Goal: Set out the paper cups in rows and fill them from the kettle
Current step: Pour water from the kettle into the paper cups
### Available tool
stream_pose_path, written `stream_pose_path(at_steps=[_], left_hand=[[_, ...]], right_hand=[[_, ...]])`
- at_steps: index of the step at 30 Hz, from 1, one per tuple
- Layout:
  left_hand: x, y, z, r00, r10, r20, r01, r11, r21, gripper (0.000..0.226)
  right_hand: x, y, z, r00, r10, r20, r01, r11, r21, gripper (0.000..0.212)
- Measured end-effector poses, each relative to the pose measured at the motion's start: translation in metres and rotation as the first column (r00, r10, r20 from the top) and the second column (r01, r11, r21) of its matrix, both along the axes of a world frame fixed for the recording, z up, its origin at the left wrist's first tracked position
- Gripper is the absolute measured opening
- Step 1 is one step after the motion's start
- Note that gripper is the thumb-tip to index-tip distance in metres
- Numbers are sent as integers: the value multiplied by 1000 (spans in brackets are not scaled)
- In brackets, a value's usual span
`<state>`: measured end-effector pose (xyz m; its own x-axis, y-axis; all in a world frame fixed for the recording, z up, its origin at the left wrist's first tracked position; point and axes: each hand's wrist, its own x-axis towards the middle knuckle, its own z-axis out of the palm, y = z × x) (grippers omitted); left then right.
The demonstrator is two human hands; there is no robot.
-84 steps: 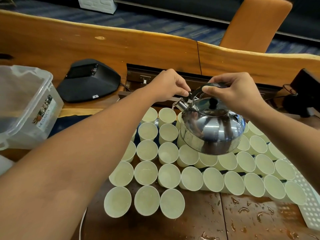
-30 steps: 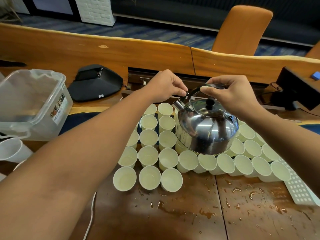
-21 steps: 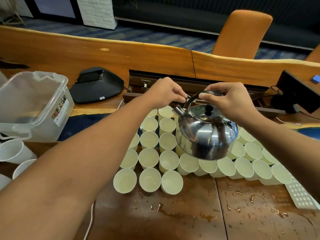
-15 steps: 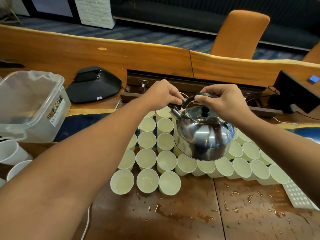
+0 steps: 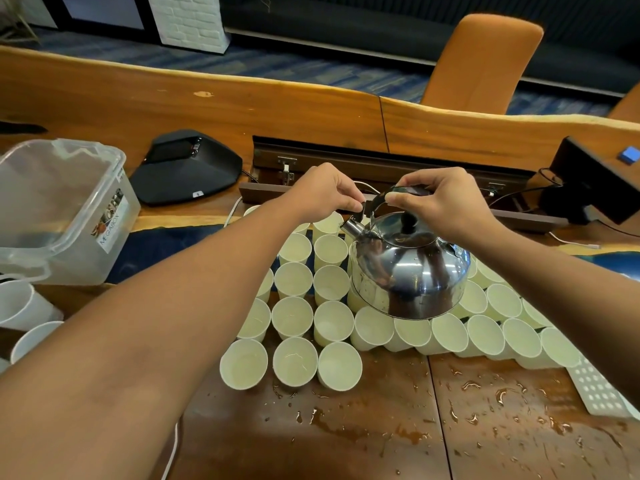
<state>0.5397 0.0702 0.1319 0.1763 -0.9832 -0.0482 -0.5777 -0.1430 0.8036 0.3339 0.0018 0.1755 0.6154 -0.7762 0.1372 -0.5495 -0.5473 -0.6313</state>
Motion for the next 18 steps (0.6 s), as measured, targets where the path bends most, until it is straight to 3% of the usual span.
stream_pose_path(at_steps=[18], left_hand=[[-3, -1, -1, 1000, -22, 9, 22, 1000, 2, 14]], right_hand=[[-6, 3, -5, 999, -23, 33, 23, 1000, 8, 26]])
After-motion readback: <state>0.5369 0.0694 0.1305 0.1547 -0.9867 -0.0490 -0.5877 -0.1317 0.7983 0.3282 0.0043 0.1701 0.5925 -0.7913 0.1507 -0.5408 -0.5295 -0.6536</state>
